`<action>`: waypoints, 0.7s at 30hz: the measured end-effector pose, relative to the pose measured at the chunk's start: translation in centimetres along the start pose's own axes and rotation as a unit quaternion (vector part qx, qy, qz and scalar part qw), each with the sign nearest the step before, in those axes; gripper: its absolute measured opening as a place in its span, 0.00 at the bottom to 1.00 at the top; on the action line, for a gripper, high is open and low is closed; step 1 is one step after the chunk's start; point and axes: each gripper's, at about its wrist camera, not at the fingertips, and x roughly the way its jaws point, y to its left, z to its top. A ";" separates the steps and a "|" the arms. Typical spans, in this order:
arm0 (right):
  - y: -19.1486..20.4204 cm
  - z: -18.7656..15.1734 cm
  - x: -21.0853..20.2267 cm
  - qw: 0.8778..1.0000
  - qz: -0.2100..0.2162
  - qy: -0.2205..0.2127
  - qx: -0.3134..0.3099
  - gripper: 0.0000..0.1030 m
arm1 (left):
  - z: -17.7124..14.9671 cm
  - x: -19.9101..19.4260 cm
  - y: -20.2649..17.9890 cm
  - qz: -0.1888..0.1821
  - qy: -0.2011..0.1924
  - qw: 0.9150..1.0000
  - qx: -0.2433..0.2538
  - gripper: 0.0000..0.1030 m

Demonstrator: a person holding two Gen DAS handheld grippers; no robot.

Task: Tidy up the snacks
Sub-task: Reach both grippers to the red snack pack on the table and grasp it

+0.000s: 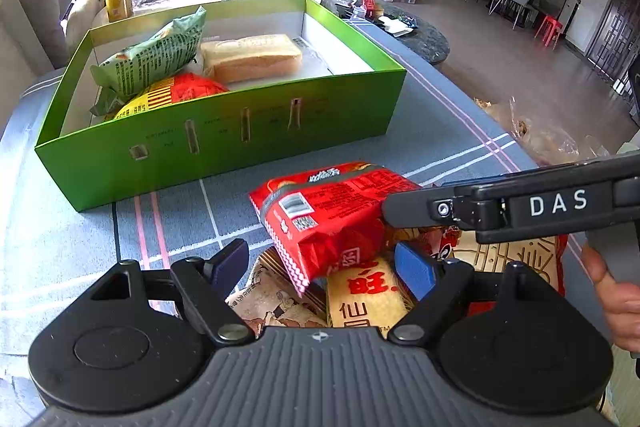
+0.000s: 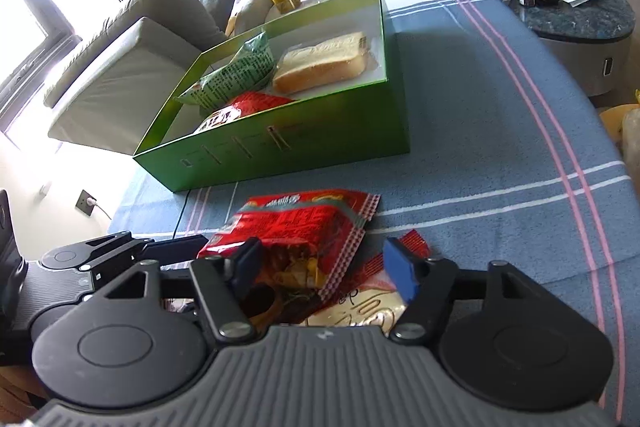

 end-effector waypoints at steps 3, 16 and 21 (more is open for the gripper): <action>0.1 0.1 0.2 1.000 0.001 0.002 0.000 0.63 | 0.0 -0.1 0.1 0.000 -0.001 1.000 -0.002 0.76; -0.7 1.2 0.3 0.999 0.009 0.002 0.051 0.63 | 1.0 -1.4 2.3 0.014 -0.035 0.999 -0.039 0.76; -1.2 1.7 0.9 0.997 0.019 0.011 0.076 0.58 | 1.8 0.0 3.1 0.015 -0.029 0.998 -0.061 0.75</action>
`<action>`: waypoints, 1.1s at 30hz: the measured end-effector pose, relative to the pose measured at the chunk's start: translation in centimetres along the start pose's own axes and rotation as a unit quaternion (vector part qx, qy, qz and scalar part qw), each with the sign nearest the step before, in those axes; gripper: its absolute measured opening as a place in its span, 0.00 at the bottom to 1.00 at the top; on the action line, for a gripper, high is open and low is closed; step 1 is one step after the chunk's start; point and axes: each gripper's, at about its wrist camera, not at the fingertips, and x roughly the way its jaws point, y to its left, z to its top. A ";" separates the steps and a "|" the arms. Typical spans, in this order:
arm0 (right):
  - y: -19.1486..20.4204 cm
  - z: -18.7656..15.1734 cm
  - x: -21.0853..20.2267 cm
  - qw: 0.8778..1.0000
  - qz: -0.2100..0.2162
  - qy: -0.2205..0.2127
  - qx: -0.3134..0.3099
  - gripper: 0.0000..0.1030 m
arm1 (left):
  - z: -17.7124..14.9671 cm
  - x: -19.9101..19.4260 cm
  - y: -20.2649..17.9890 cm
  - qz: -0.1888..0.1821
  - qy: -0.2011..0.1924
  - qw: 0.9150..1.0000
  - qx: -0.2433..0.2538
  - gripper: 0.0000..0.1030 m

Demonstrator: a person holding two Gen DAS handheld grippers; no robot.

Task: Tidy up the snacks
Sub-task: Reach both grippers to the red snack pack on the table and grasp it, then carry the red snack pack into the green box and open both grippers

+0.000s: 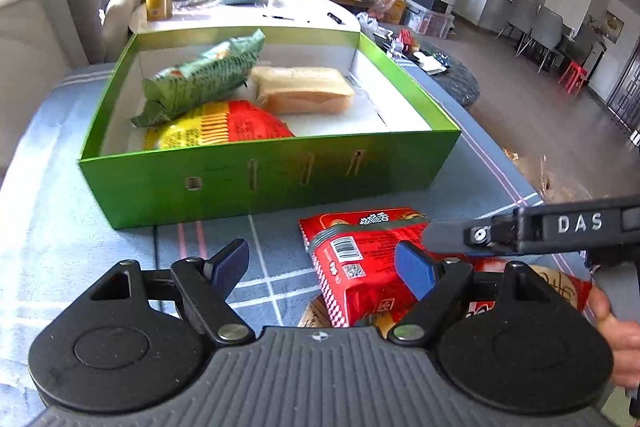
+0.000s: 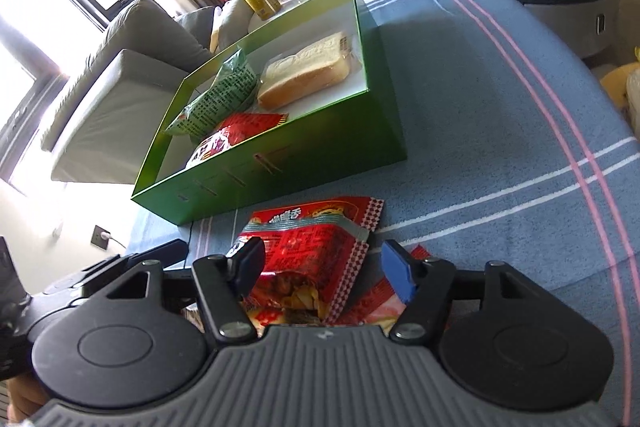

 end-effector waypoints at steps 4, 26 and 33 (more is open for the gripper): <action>0.3 0.1 1.1 1.000 -0.007 0.019 0.000 0.45 | -0.1 1.3 -0.7 -0.007 0.016 1.000 0.018 0.70; 2.4 0.3 -1.9 0.999 0.026 -0.030 -0.030 0.36 | 0.3 -3.3 -3.6 -0.049 -0.039 0.995 0.074 0.61; 3.5 1.3 -3.3 0.997 0.041 -0.060 -0.038 0.36 | 1.8 -5.1 -4.3 -0.045 -0.074 0.993 0.084 0.63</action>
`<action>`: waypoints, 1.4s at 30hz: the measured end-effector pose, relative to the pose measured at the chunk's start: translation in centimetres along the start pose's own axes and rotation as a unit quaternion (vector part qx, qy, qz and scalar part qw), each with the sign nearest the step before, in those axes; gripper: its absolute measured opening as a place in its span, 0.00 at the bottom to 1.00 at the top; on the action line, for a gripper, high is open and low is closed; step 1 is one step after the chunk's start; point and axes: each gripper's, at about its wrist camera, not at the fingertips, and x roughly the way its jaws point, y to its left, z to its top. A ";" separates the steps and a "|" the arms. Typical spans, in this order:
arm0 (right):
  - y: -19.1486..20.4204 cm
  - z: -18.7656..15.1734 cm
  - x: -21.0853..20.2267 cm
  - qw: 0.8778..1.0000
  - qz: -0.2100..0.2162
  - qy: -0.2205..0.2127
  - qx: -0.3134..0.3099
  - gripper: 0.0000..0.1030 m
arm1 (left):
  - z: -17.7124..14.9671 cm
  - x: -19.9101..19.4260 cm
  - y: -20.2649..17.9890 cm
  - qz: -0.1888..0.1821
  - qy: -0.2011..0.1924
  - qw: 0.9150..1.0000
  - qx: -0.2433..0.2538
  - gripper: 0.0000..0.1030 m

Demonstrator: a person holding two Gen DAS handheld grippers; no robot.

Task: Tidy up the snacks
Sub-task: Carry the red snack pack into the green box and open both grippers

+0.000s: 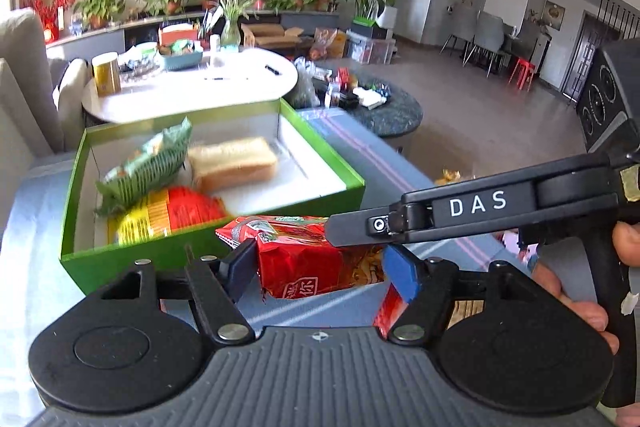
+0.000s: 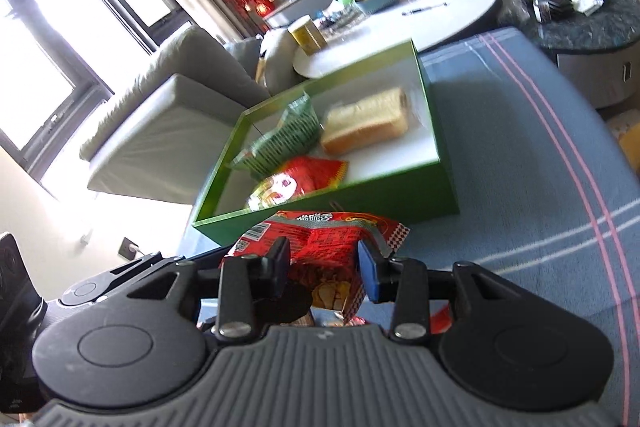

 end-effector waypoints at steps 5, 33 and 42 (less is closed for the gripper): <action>0.8 1.5 -0.4 1.000 0.008 -0.027 -0.005 0.36 | 2.0 -0.1 0.0 0.010 -0.025 1.000 0.015 0.65; -3.4 10.1 9.1 0.999 0.008 -0.033 0.004 0.37 | 8.7 13.1 6.6 0.033 -0.013 0.999 0.011 0.67; -5.3 10.1 10.2 0.998 -0.023 -0.048 0.015 0.36 | 7.4 13.9 8.2 0.044 -0.016 0.999 -0.008 0.67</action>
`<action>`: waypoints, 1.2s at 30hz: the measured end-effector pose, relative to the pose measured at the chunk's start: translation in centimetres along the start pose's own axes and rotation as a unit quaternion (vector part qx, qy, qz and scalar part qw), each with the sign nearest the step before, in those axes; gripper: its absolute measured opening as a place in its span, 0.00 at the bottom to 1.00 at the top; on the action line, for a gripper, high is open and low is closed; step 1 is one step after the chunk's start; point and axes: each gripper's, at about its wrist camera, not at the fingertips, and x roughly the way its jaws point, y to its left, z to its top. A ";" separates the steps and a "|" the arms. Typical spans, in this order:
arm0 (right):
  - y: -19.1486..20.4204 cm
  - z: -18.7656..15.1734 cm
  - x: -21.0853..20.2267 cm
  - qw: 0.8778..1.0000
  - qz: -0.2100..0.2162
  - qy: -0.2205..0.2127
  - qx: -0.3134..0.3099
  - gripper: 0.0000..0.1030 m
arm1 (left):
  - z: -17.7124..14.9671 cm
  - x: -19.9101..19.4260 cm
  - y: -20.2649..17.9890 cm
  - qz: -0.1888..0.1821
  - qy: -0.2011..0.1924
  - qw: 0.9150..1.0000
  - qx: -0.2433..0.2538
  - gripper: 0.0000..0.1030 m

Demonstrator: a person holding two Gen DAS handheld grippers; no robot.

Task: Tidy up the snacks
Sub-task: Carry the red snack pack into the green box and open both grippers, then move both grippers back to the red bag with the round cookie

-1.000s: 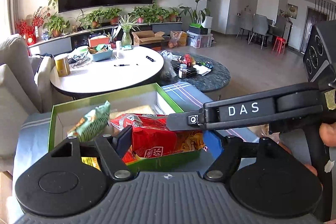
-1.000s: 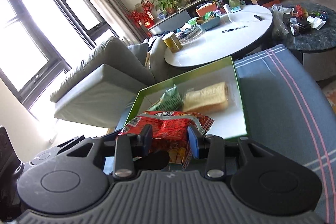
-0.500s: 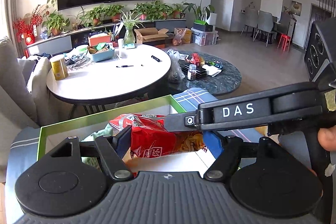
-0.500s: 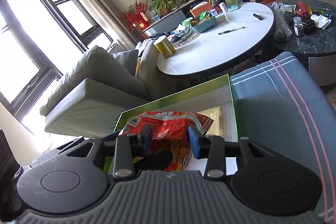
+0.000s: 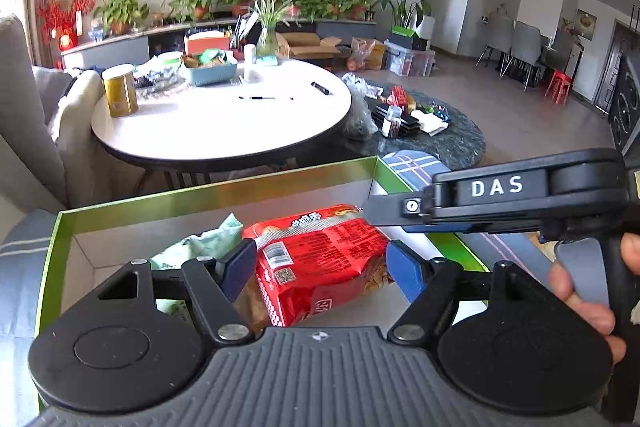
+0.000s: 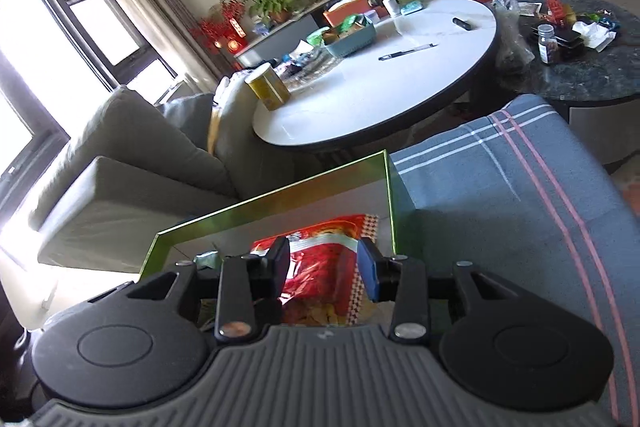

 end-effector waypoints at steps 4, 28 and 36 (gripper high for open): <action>0.4 -0.3 -1.3 1.000 -0.006 0.002 -0.010 0.37 | -0.2 -2.1 -0.5 -0.002 -0.016 1.000 0.011 0.67; 2.5 -8.1 -12.4 0.998 0.003 0.005 -0.063 0.57 | -7.4 -12.6 -4.2 -0.015 -0.002 1.000 -0.004 0.69; 2.2 -10.0 -15.4 0.996 -0.011 -0.001 -0.085 0.63 | -9.4 -15.4 -5.5 -0.020 -0.003 1.000 -0.005 0.69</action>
